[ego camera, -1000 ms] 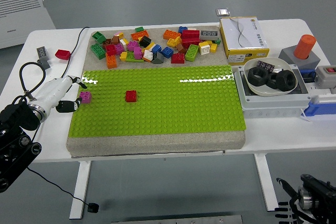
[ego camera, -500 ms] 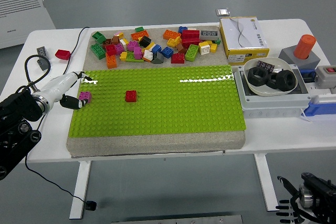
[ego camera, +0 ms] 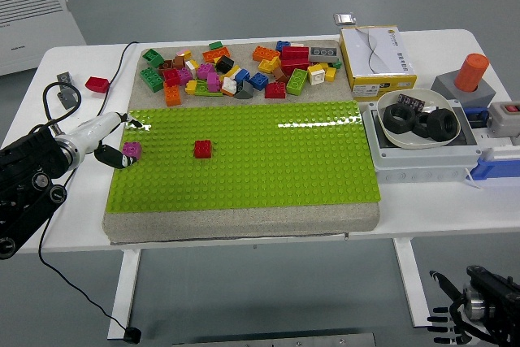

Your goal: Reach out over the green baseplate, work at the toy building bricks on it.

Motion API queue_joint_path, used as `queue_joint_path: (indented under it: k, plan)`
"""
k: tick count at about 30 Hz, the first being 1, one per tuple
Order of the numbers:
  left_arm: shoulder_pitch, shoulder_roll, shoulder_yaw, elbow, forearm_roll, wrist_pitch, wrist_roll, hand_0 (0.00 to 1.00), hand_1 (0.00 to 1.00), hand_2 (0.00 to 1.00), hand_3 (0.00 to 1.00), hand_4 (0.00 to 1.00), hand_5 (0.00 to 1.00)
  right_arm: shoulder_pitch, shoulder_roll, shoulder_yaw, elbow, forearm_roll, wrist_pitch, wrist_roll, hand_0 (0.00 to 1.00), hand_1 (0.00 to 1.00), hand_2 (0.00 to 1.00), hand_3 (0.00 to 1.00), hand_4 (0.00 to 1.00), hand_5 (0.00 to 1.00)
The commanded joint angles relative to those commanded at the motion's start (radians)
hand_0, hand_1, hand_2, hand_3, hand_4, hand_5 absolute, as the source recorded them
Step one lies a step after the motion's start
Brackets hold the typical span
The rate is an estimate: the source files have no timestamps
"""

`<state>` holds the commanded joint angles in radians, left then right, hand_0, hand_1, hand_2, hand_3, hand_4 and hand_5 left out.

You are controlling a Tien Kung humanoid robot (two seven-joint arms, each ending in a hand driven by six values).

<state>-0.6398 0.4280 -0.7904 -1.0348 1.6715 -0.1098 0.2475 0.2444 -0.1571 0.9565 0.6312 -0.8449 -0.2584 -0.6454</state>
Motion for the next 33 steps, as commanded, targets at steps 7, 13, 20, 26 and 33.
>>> queue_joint_path:
  k: [7, 13, 20, 26, 33]
  plan:
    - [-0.013, -0.014, -0.004, 0.049, -0.035, -0.003, 0.001, 0.992, 0.984, 0.989, 0.748, 0.741, 0.029, 0.001, 0.0, 0.002, -0.003, -0.005, 0.002, 0.0, 0.554, 0.544, 0.632, 0.764, 0.93, 0.998]
    - [-0.016, -0.019, 0.0, 0.069, -0.049, -0.005, -0.001, 0.992, 0.984, 0.984, 0.724, 0.721, 0.037, 0.0, 0.0, 0.0, -0.007, -0.004, 0.002, 0.0, 0.552, 0.542, 0.632, 0.763, 0.929, 0.998]
    - [-0.02, -0.02, 0.009, 0.085, -0.061, 0.003, -0.006, 0.992, 0.984, 0.982, 0.716, 0.714, 0.037, 0.0, 0.0, -0.002, -0.013, -0.002, 0.004, 0.0, 0.552, 0.542, 0.631, 0.763, 0.929, 0.998]
    - [-0.022, -0.026, 0.013, 0.101, -0.069, 0.01, -0.009, 0.992, 0.984, 0.98, 0.705, 0.702, 0.037, 0.001, 0.0, -0.001, -0.014, -0.004, 0.005, 0.0, 0.551, 0.543, 0.631, 0.763, 0.929, 0.998]
    - [-0.018, -0.03, 0.014, 0.109, -0.072, 0.012, -0.009, 0.993, 0.983, 0.978, 0.697, 0.693, 0.035, 0.001, 0.001, -0.001, -0.013, -0.004, 0.004, 0.0, 0.552, 0.542, 0.631, 0.762, 0.929, 0.998]
